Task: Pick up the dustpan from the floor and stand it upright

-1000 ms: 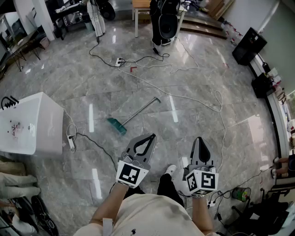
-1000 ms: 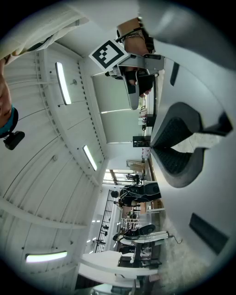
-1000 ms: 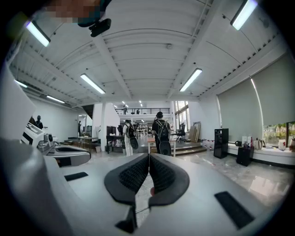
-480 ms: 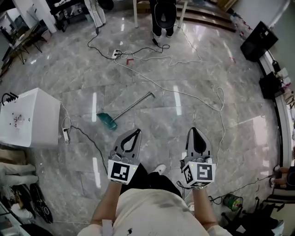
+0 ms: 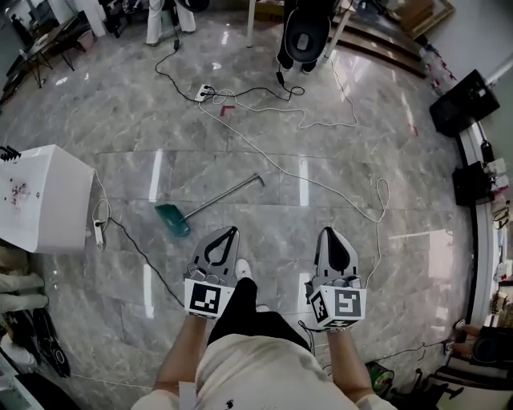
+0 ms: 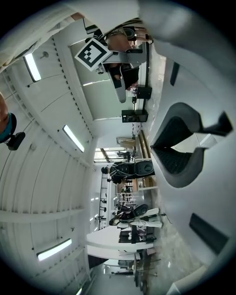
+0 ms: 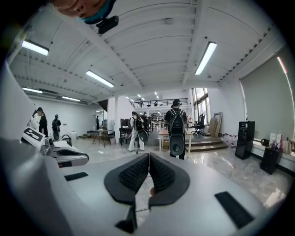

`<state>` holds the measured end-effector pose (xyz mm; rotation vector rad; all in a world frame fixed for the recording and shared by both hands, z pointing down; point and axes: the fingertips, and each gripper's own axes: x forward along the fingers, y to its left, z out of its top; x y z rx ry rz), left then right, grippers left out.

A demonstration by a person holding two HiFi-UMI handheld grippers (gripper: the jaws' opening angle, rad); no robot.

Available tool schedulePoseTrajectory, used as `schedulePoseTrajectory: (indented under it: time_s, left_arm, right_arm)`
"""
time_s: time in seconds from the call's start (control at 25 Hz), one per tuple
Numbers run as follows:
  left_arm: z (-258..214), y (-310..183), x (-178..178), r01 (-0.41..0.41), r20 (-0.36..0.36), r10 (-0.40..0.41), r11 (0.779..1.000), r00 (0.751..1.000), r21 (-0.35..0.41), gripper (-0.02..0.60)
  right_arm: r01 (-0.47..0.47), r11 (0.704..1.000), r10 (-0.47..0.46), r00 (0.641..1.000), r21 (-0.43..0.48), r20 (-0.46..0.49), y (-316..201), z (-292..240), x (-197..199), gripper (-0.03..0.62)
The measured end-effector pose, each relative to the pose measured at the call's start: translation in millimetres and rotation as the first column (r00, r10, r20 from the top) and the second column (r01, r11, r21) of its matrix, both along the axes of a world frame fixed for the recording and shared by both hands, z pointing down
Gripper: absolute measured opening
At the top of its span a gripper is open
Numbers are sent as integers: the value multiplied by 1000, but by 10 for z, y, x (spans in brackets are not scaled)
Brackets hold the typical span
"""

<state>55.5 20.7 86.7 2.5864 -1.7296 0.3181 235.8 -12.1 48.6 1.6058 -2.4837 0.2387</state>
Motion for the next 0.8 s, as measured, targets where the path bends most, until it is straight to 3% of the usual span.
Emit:
schedulePoseTrajectory:
  time_s: [0.16,0.28,0.52,0.68,0.8]
  left_arm:
    - [254,-586,18,-16,41,18,998,999,-54,11]
    - [760,-874,18,-1,88,14,990,996,-142,11]
    - [1735,-1459,-42,22,180,27,965,983,-263,12]
    - [2494,-1855,102,-19,213,103,931,972,-364,12]
    - [3286,-2220,178,-61,271,199,894,942,-445,13]
  right_arm:
    - [-14,1000,14,999,-5,-30,-540,76,50,18]
    - [-22,997,20,999,-68,-38,-813,352,131,18]
    - [87,989,-91,995,-122,-32,-1359,1078,-27,18]
    - [112,983,-121,991,-144,-59,-1829,1750,-83,18]
    - [117,984,-124,991,-132,-48,-2144,2266,-113,18]
